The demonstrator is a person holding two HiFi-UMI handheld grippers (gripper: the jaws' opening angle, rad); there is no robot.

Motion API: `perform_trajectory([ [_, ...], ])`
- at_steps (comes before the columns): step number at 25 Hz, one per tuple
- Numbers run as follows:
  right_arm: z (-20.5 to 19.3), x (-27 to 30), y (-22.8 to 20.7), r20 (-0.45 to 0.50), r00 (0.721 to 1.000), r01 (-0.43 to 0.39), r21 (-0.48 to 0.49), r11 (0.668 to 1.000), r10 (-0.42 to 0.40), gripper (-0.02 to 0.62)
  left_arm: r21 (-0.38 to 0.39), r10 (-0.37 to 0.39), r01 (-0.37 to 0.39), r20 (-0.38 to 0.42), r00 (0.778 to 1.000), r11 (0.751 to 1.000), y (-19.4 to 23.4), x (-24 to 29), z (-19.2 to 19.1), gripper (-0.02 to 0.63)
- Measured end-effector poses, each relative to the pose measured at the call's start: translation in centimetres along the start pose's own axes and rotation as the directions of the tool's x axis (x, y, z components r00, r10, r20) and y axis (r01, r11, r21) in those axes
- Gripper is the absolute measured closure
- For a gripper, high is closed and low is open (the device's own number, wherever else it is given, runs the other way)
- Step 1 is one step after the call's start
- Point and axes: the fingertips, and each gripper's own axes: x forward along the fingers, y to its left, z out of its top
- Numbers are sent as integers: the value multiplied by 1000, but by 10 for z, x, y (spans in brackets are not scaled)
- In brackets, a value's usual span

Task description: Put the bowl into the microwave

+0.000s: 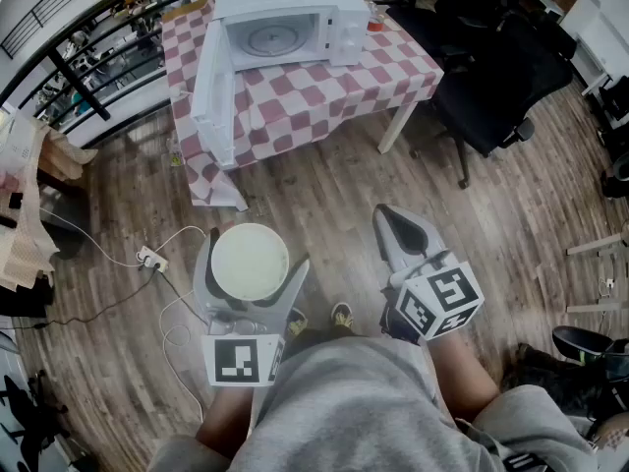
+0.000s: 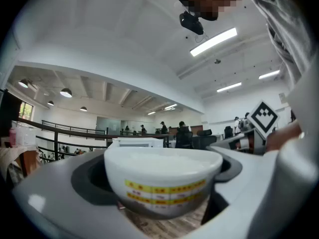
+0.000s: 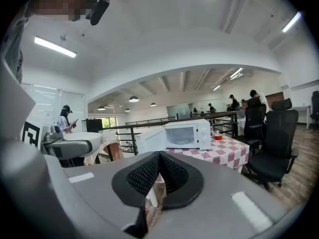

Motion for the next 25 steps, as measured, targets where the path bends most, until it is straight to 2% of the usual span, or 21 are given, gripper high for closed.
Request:
perform_trajectory([
  [7,2,-4,7,31,1000,-4,51,999,3,603,-19,-10,10,-37,999,1000,-7,-17,-13,66],
  [13,1,9,25,47,999,2,64,998,-5,603,-16,23,-23,6,1000,1000,22,-29,-9,66],
  [25,2,18,54,62,997,35,74,997,-39,603,-46,-15,16,11,1000,999,47,-43,-16,66],
])
